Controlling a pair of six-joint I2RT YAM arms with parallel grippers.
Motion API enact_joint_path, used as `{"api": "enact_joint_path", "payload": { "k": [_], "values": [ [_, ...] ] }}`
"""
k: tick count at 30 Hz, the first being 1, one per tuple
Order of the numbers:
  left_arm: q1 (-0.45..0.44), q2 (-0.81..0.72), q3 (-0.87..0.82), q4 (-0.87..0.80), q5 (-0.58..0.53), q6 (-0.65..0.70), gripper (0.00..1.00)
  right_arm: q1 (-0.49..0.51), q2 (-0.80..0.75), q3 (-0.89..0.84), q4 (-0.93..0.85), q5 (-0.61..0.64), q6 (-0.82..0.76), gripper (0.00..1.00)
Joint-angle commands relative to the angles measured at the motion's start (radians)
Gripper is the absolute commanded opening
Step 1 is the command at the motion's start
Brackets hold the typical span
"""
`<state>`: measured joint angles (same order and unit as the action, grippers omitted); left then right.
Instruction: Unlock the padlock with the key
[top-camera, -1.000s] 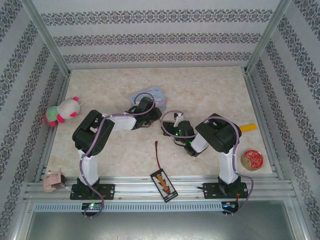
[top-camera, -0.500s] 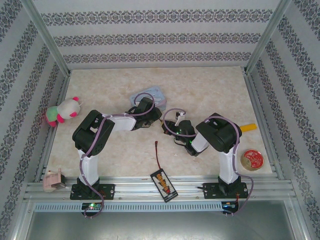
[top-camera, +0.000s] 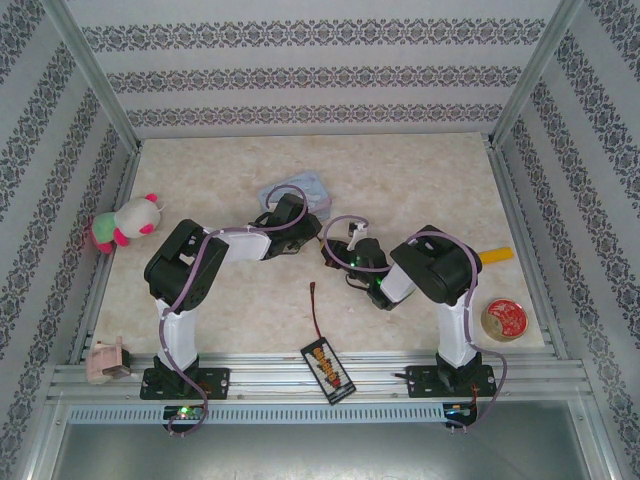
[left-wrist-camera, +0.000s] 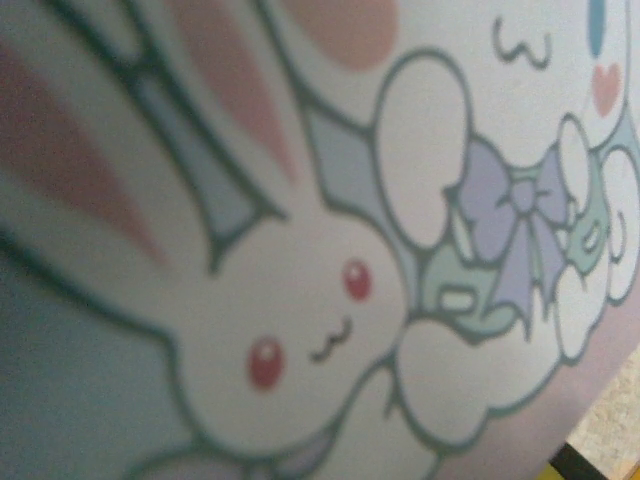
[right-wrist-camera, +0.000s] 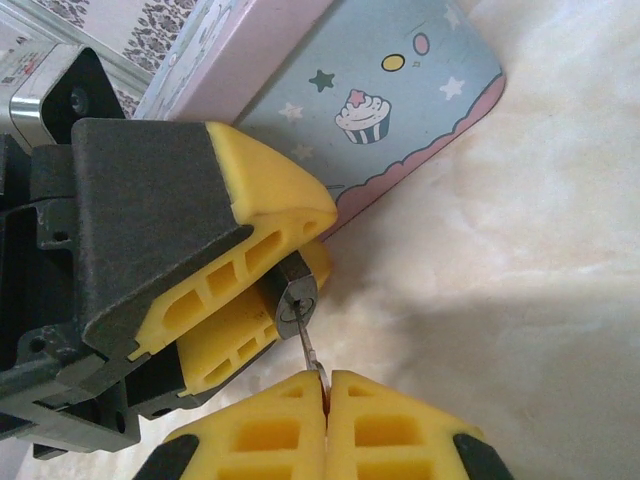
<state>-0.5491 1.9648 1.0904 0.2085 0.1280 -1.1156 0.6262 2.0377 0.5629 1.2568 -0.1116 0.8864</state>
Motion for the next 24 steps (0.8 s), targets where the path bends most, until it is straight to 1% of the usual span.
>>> {"api": "enact_joint_path", "payload": {
  "k": [1, 8, 14, 18, 24],
  "values": [
    [-0.031, -0.007, -0.011, 0.029, 0.134, -0.040, 0.12, 0.026, 0.025, 0.034, 0.012, 0.027, -0.045, 0.00],
    [-0.031, -0.010, -0.016, 0.040, 0.158, -0.063, 0.11, 0.047, 0.013, 0.014, 0.012, 0.100, -0.099, 0.00],
    [-0.035, -0.010, -0.017, 0.045, 0.175, -0.069, 0.11, 0.047, -0.008, 0.018, -0.008, 0.133, -0.134, 0.00],
    [-0.037, -0.010, -0.020, 0.051, 0.200, -0.085, 0.11, 0.047, -0.021, 0.030, -0.022, 0.133, -0.140, 0.00],
    [-0.037, -0.023, -0.026, 0.021, 0.225, -0.086, 0.11, 0.028, -0.048, 0.021, -0.016, 0.102, -0.072, 0.00]
  ]
}}
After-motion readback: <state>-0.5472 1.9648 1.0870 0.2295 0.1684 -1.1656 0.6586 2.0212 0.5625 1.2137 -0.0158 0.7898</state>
